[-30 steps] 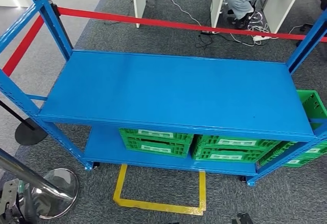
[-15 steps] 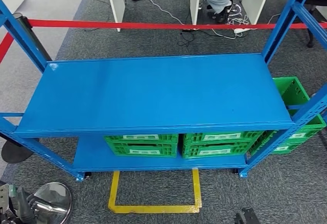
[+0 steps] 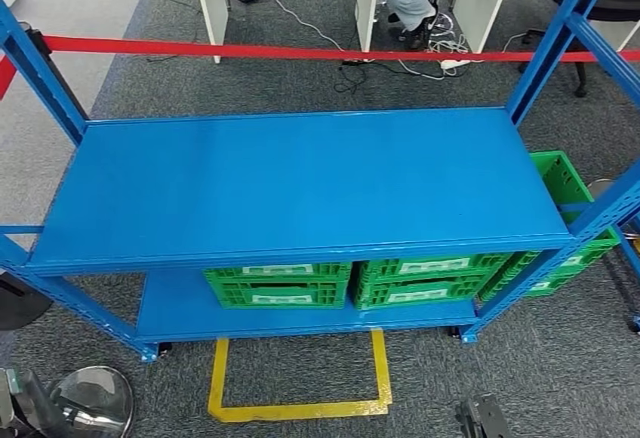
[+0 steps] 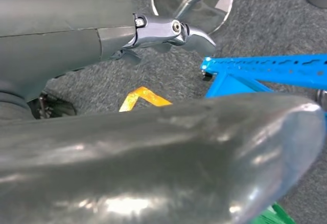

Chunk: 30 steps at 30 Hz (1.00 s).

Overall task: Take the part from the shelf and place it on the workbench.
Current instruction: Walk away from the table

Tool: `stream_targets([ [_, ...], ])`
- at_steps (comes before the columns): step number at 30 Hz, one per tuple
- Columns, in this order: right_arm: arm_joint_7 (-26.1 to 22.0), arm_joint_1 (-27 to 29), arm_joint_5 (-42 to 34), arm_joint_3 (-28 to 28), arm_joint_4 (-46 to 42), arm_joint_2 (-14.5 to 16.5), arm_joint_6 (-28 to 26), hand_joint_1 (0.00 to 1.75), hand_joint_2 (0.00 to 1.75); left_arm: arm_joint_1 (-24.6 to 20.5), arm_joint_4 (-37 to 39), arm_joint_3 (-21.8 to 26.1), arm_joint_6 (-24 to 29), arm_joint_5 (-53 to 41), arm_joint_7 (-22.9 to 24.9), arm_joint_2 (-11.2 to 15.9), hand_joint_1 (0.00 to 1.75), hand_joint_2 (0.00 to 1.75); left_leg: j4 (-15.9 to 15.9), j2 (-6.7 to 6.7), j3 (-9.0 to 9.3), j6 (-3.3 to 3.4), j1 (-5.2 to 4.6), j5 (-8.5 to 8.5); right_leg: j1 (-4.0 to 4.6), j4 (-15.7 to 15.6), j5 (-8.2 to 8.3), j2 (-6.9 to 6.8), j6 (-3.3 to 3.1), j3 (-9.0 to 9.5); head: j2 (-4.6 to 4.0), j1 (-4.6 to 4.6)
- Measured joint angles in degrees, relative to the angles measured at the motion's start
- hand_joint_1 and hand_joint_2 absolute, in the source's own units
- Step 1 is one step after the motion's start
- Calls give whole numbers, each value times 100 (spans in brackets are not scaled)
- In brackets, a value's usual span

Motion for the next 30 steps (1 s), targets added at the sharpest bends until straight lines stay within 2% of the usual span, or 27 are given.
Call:
stream_targets([
  [2, -50, -11, -87, 93, 11, -37, -35, 0, 175, 8, 2, 1, -29, 10, -3, -22, 0, 175, 3, -1, -5, 10, -11, 5, -13, -3, 10, -1, 39, 27, 0, -2],
  [4, -136, -29, -195, 176, 20, -72, -91, 0, 175, -8, 24, 1, -124, -31, -3, -12, 0, 175, 4, -1, -6, 16, -16, 8, -18, -3, 15, 0, 59, 36, 0, -4],
  [9, -322, -109, -488, 228, 22, -119, -193, 0, 175, -98, 132, 6, -232, -128, -41, 37, 0, 175, 3, -1, -4, 15, -14, 9, -13, 2, 13, -1, 64, 31, 0, -5],
  [20, -342, -153, -518, 249, 22, -149, -202, 0, 175, -128, 269, 10, -248, -152, -90, 38, 0, 175, 1, -1, -2, 11, -8, 16, -6, 18, 13, -1, 63, 24, 0, -5],
  [24, -352, -156, -551, 254, 22, -151, -181, 0, 0, -131, 293, 13, -271, -105, -90, 37, 0, 0, 1, -1, -2, 11, -7, 17, -7, 18, 13, -1, 63, 25, 0, -5],
  [28, -481, -175, -738, 262, 29, -153, -94, 0, 0, -151, 361, 37, -474, -14, -130, 36, 0, 0, 1, -1, -3, 12, -7, 17, -7, 18, 13, -2, 63, 26, 0, -4],
  [30, -568, -177, -844, 246, 34, -153, -132, 0, 0, 13, 234, -75, -405, -178, -117, 78, 0, 0, 1, 4, -1, 7, -8, 11, -7, 18, 10, 8, 63, 28, 0, -4],
])
